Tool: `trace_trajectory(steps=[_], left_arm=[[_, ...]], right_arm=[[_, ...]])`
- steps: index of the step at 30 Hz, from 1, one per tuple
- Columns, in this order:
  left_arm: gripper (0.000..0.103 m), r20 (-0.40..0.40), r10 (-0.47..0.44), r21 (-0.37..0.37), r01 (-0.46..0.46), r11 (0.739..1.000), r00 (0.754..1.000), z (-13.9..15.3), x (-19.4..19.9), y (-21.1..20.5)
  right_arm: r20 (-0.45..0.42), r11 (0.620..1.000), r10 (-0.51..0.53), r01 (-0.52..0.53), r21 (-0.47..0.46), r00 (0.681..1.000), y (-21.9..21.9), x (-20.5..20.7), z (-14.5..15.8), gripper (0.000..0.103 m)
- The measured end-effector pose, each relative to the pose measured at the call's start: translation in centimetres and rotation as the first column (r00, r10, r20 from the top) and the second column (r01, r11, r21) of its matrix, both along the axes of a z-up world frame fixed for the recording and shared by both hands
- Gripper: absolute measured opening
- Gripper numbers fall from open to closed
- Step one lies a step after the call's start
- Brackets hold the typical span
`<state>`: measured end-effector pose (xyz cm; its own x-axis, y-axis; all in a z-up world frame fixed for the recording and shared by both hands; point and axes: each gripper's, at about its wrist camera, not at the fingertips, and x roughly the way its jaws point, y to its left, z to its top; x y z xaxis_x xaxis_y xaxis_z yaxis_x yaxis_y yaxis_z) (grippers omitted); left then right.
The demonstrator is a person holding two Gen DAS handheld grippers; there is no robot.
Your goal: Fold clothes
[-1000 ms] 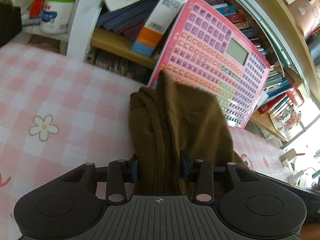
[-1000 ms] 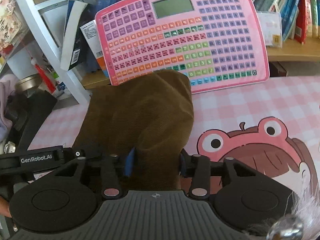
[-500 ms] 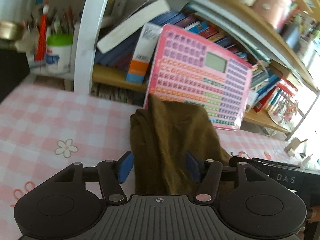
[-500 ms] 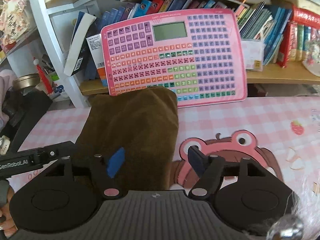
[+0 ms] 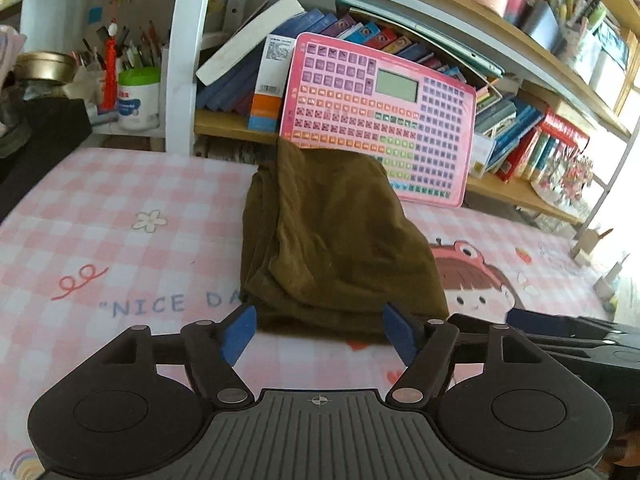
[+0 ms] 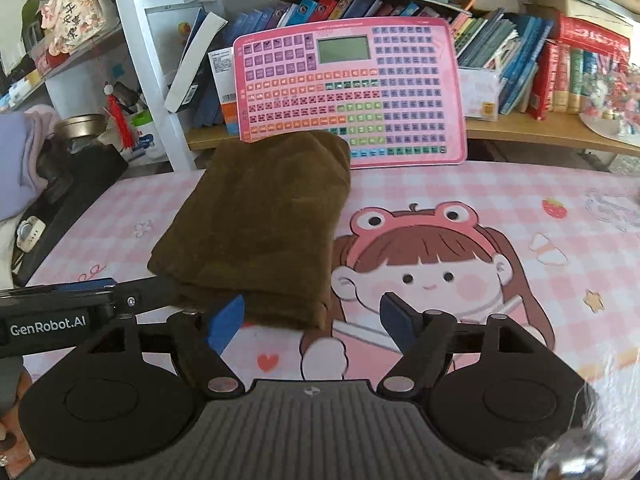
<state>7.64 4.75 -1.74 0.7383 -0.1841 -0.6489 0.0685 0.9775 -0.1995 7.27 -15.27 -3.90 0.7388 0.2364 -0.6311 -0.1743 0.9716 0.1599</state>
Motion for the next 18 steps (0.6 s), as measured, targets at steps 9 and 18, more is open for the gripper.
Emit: trace_trajectory(steps=[9,18], left_arm=[[0.083,0.004,0.047,0.063,-0.047,0.997,0.999,-0.1,-2.5,-0.7],[0.088,0.008,0.087,0.107,-0.088,0.99,0.996,0.0,-2.8,-1.0]], right_arm=[[-0.006,1.0,0.005,-0.005,-0.009,1.0,-0.5,-1.9,-0.5,0.077],[-0.001,1.0,0.009,-0.009,-0.014,1.0,-0.7,-2.1,-0.5,0.079]])
